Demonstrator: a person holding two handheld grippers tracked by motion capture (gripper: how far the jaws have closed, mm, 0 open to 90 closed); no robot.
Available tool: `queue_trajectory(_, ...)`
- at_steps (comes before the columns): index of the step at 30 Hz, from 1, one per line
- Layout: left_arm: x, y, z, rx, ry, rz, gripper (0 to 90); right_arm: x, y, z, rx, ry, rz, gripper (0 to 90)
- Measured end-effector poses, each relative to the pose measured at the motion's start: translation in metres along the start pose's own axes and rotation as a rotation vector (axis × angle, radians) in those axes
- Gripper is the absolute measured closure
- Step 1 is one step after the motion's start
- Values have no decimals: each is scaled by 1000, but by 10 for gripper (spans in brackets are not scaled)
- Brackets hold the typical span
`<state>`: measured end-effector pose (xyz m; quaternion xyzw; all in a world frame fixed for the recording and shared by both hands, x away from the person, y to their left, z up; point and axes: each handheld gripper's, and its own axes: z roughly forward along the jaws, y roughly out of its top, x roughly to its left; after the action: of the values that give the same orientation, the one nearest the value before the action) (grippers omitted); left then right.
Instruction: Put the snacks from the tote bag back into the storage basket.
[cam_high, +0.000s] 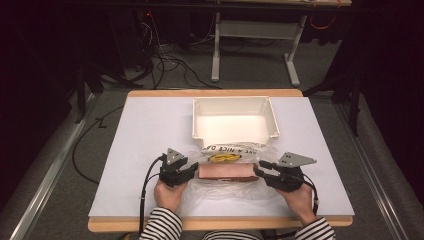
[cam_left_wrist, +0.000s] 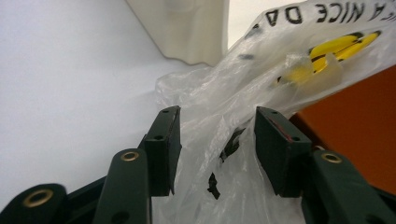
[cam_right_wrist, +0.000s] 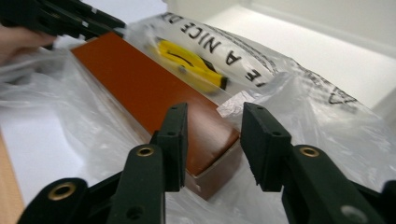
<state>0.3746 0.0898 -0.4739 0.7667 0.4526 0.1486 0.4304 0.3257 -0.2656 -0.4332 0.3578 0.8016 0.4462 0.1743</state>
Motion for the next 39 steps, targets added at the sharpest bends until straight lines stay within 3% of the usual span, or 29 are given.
queue_trajectory(1, 0, 0, 1, 3, 6, -1, 515, 2, 2, -2, -9, 18, -1, 595)
queue_trajectory(4, 2, -2, 4, 11, 14, 2, 507, 5, 4, -3, -14, 12, -8, 578)
queue_trajectory(10, 1, -5, 9, 37, 35, 34, 492, 7, 7, -21, -18, -35, 27, 560)
queue_trajectory(11, 1, -6, 10, 43, 41, 31, 491, 9, 5, -29, -21, -67, 14, 556)
queue_trajectory(13, 2, -6, 10, 41, 39, 24, 486, 11, 4, -36, -23, -82, 12, 555)
queue_trajectory(18, 3, -6, 11, 45, 41, 19, 472, 19, 7, -39, -22, -59, -40, 559)
queue_trajectory(21, 4, -6, 11, 45, 37, 6, 463, 26, 11, -27, -27, 0, -64, 541)
queue_trajectory(31, 4, -6, 11, 44, 42, 6, 443, 13, 21, 15, 33, 67, -94, 466)
queue_trajectory(33, 4, -6, 11, 45, 41, 6, 443, 9, 21, 20, 47, 79, -76, 449)
queue_trajectory(39, 4, -7, 11, 46, 40, 7, 438, 5, 22, 30, 63, 101, -89, 412)
